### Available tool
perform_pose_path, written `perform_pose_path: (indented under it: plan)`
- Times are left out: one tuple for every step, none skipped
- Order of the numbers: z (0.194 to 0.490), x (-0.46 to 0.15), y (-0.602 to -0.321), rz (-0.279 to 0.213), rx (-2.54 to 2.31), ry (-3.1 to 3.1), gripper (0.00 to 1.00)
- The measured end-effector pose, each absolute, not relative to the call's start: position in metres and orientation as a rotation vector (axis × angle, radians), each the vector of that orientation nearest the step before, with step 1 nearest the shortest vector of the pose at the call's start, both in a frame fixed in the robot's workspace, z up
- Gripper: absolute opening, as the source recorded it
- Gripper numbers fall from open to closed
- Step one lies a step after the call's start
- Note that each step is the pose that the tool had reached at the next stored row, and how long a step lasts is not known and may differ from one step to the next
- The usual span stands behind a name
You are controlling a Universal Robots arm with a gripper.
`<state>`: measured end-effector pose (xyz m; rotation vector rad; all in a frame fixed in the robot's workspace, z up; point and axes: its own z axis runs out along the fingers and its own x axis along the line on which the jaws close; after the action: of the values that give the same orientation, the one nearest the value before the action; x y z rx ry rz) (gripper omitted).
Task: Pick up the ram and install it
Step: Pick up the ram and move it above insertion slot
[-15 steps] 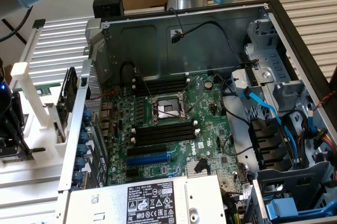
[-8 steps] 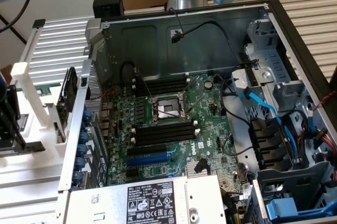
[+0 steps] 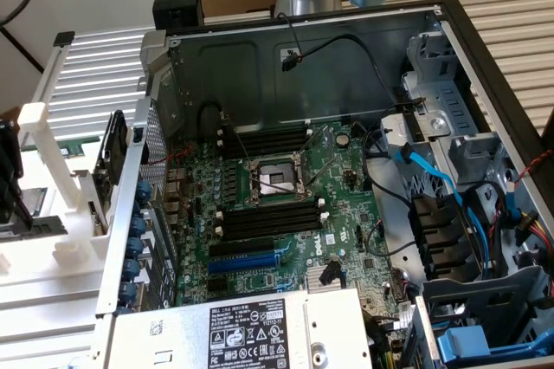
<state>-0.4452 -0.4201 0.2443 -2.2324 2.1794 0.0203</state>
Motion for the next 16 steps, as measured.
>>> perform_pose_path:
  plan:
    - [0.248,-0.445,-0.420,0.019,-2.232,2.179,0.13]
    - [0.251,-0.445,-0.420,0.018,-2.231,2.179,0.13]
    - [0.254,-0.446,-0.420,0.018,-2.231,2.179,0.13]
    - [0.255,-0.446,-0.420,0.016,-2.230,2.178,0.13]
    - [0.256,-0.447,-0.420,0.015,-2.228,2.176,0.13]
    - [0.256,-0.447,-0.420,0.015,-2.228,2.176,0.13]
    - [0.256,-0.447,-0.420,0.015,-2.228,2.176,0.13]
    - [0.256,-0.447,-0.420,0.015,-2.228,2.176,0.13]
    - [0.257,-0.447,-0.420,0.014,-2.227,2.175,0.13]
    - [0.258,-0.447,-0.420,0.016,-2.221,2.170,0.13]
    - [0.259,-0.447,-0.420,0.014,-2.219,2.167,0.13]
    - [0.259,-0.447,-0.420,0.015,-2.218,2.167,0.13]
    - [0.259,-0.447,-0.420,0.014,-2.218,2.167,0.13]
    - [0.259,-0.447,-0.420,0.014,-2.218,2.166,0.13]
    - [0.259,-0.447,-0.420,0.015,-2.218,2.166,0.13]
    - [0.261,-0.447,-0.420,0.015,-2.218,2.167,0.13]
